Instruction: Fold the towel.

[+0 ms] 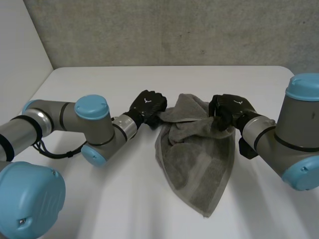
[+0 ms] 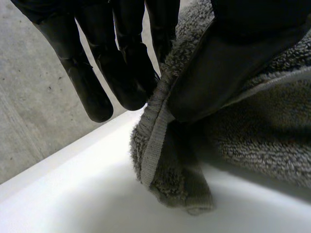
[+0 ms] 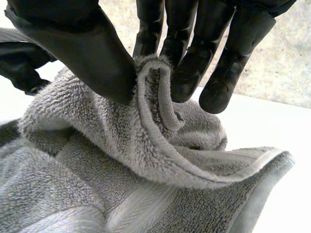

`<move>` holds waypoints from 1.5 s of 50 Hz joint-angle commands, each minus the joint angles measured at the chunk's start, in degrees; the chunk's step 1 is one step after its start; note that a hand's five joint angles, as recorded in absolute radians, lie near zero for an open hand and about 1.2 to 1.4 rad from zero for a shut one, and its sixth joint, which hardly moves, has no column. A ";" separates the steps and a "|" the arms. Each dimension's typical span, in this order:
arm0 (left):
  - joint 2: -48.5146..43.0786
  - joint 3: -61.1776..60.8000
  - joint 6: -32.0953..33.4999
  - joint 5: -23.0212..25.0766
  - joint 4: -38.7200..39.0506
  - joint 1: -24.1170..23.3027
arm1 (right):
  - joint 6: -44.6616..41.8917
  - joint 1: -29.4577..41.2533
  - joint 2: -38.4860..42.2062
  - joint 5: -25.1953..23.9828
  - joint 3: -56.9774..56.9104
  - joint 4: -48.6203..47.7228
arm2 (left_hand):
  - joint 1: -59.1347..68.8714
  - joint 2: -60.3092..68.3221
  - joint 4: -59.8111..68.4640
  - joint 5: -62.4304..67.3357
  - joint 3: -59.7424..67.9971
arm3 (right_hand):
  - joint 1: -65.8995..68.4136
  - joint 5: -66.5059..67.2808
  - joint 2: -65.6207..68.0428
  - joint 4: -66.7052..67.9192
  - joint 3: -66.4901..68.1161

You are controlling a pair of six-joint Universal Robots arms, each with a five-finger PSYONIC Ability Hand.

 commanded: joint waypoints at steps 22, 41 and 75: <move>45.56 -20.39 -11.01 -0.17 0.12 12.68 | -13.96 -2.69 -16.93 -17.03 -29.55 23.65 | 8.39 4.73 2.75 7.96 4.39 | 5.42 4.59 6.49 3.56 4.42; 45.29 -39.37 -12.42 0.35 0.12 19.53 | -22.22 3.03 -0.23 -13.34 -19.71 25.67 | 8.39 4.73 2.75 7.96 4.39 | -60.12 -60.95 -59.05 -61.98 -61.13; 48.11 -46.75 -4.59 0.27 0.20 25.42 | -16.66 -7.34 -17.01 -12.28 23.52 8.01 | 8.39 4.73 2.75 7.96 4.39 | -50.70 -51.53 -49.63 -52.56 -51.71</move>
